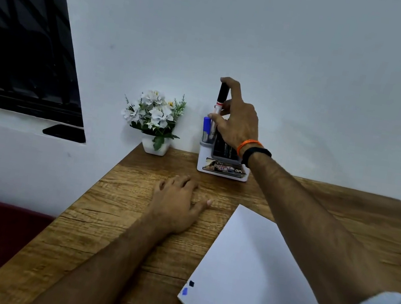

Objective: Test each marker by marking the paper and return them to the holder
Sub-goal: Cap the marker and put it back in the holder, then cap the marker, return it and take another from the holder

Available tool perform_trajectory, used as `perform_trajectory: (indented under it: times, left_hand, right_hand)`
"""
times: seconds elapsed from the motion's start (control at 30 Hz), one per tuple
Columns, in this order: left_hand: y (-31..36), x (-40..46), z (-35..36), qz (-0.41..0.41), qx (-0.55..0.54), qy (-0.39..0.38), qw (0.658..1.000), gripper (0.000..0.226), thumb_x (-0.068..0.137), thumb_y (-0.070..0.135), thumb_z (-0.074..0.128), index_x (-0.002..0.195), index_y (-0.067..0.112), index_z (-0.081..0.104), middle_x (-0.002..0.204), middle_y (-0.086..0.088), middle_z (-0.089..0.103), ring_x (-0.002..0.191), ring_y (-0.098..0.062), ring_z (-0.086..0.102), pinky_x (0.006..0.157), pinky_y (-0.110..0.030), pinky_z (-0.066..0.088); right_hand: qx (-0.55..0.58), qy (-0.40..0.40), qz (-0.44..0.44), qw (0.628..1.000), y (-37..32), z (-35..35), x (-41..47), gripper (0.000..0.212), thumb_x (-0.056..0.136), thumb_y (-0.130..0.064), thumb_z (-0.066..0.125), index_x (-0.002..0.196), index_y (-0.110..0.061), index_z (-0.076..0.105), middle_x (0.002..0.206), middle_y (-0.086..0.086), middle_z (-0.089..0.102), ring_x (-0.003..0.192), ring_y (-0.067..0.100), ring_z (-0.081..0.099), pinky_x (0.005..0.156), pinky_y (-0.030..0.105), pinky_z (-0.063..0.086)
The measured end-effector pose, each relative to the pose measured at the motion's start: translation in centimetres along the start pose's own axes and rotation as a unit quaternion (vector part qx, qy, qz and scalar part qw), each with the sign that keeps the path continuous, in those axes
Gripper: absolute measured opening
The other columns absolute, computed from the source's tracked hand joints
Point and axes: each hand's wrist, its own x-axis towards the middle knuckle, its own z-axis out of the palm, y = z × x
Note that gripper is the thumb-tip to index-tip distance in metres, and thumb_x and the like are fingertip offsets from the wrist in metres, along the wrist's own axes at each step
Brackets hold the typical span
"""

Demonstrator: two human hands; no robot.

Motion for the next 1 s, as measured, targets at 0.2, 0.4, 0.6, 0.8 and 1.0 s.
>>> perform_trajectory:
  times: [0.2, 0.4, 0.6, 0.8, 1.0]
  left_hand:
    - [-0.1, 0.1, 0.0, -0.001, 0.001, -0.002, 1.0, 0.068, 0.09, 0.069, 0.028, 0.142, 0.026, 0.038, 0.155, 0.0, 0.031, 0.143, -0.018, 0.025, 0.117, -0.051, 0.015]
    - [-0.1, 0.0, 0.0, -0.002, -0.002, 0.003, 1.0, 0.068, 0.09, 0.069, 0.029, 0.141, 0.026, 0.039, 0.154, 0.0, 0.032, 0.142, -0.018, 0.026, 0.116, -0.051, 0.016]
    - [0.0, -0.1, -0.2, -0.003, -0.003, -0.005, 1.0, 0.069, 0.09, 0.069, 0.029, 0.143, 0.025, 0.038, 0.155, 0.0, 0.031, 0.143, -0.018, 0.025, 0.117, -0.05, 0.015]
    - [0.0, -0.2, -0.1, 0.001, -0.002, 0.004, 1.0, 0.067, 0.09, 0.069, 0.029, 0.142, 0.027, 0.04, 0.155, 0.002, 0.032, 0.142, -0.017, 0.026, 0.116, -0.046, 0.015]
    - [0.1, -0.2, -0.1, 0.001, -0.003, 0.008, 1.0, 0.066, 0.091, 0.068, 0.029, 0.141, 0.029, 0.041, 0.155, 0.003, 0.032, 0.142, -0.016, 0.027, 0.115, -0.045, 0.016]
  right_hand:
    - [-0.079, -0.081, 0.011, 0.993, 1.3, 1.5, -0.1, 0.031, 0.095, -0.023, 0.059, 0.125, -0.02, 0.057, 0.108, 0.01, 0.071, 0.11, 0.032, 0.059, 0.097, 0.046, 0.044]
    - [-0.06, -0.089, 0.024, 0.994, 1.1, 0.7, -0.2, 0.029, 0.093, -0.023, 0.061, 0.121, -0.022, 0.065, 0.114, 0.007, 0.069, 0.119, 0.028, 0.051, 0.103, 0.046, 0.038]
    - [0.016, -0.04, 0.042, 0.998, 1.1, -0.6, -1.0, 0.036, 0.088, -0.023, 0.066, 0.124, -0.018, 0.061, 0.118, -0.001, 0.068, 0.12, 0.022, 0.051, 0.101, 0.032, 0.037]
    - [-0.001, 0.023, 0.072, 0.997, 3.0, -3.4, -2.5, 0.026, 0.087, -0.019, 0.067, 0.112, -0.015, 0.067, 0.112, 0.001, 0.069, 0.113, 0.021, 0.054, 0.088, 0.019, 0.031]
    - [-0.007, 0.036, 0.114, 0.993, 5.4, -4.5, -4.3, 0.023, 0.085, -0.02, 0.069, 0.106, -0.014, 0.068, 0.105, 0.001, 0.07, 0.105, 0.019, 0.058, 0.087, 0.025, 0.041]
